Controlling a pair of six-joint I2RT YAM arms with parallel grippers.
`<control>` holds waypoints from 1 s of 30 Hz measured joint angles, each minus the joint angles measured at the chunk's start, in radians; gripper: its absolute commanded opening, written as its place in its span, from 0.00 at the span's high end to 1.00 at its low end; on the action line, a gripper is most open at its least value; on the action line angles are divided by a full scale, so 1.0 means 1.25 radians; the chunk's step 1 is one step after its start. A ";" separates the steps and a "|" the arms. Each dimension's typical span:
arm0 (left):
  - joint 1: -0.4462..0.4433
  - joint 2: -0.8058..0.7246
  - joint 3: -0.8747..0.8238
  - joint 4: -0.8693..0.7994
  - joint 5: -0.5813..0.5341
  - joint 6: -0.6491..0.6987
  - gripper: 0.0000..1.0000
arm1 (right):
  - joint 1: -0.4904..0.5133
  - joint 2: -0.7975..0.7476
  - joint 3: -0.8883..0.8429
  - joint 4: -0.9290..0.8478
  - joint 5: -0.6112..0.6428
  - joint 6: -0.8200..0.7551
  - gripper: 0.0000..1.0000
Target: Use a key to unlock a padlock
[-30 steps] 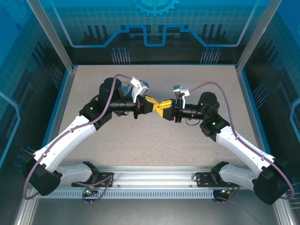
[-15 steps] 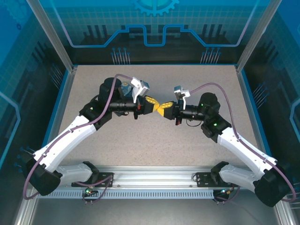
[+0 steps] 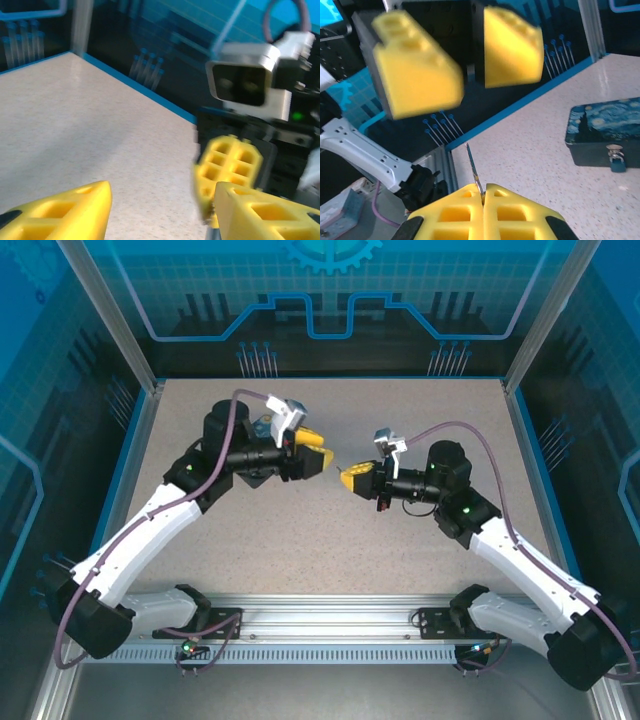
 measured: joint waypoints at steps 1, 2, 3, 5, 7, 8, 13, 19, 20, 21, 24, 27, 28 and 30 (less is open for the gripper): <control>0.023 0.000 0.000 0.001 -0.019 -0.015 0.25 | 0.000 -0.003 0.000 -0.019 0.013 -0.006 1.00; 0.046 0.001 0.000 0.000 -0.038 -0.028 0.22 | 0.000 -0.005 0.000 -0.039 0.030 -0.013 1.00; 0.066 0.004 0.000 -0.001 -0.056 -0.038 0.18 | 0.000 -0.006 0.000 -0.054 0.043 -0.018 1.00; 0.102 0.026 0.007 -0.005 -0.096 -0.055 0.16 | 0.000 -0.006 0.000 -0.088 0.074 -0.027 1.00; 0.123 0.068 0.023 -0.014 -0.138 -0.059 0.16 | 0.000 -0.006 0.000 -0.124 0.104 -0.034 1.00; 0.130 0.101 0.038 -0.023 -0.162 -0.059 0.15 | 0.000 -0.005 0.001 -0.140 0.118 -0.037 1.00; 0.137 0.291 0.132 -0.079 -0.269 -0.049 0.16 | 0.000 0.010 0.008 -0.216 0.185 -0.044 1.00; 0.137 0.502 0.254 -0.149 -0.373 -0.050 0.16 | 0.000 0.017 0.010 -0.274 0.246 -0.045 1.00; 0.137 0.528 0.269 -0.157 -0.388 -0.050 0.16 | 0.000 0.017 0.010 -0.280 0.252 -0.045 1.00; 0.137 0.548 0.280 -0.164 -0.399 -0.050 0.16 | 0.000 0.017 0.010 -0.284 0.258 -0.045 1.00; 0.136 0.598 0.311 -0.189 -0.432 -0.050 0.16 | -0.004 0.017 0.010 -0.298 0.266 -0.047 1.00; 0.132 0.631 0.338 -0.204 -0.457 -0.050 0.16 | -0.008 0.017 0.010 -0.305 0.276 -0.047 1.00; 0.131 0.637 0.341 -0.206 -0.463 -0.050 0.16 | -0.011 0.017 0.010 -0.306 0.277 -0.047 1.00; 0.129 0.646 0.344 -0.211 -0.469 -0.050 0.16 | -0.014 0.017 0.010 -0.306 0.280 -0.046 1.00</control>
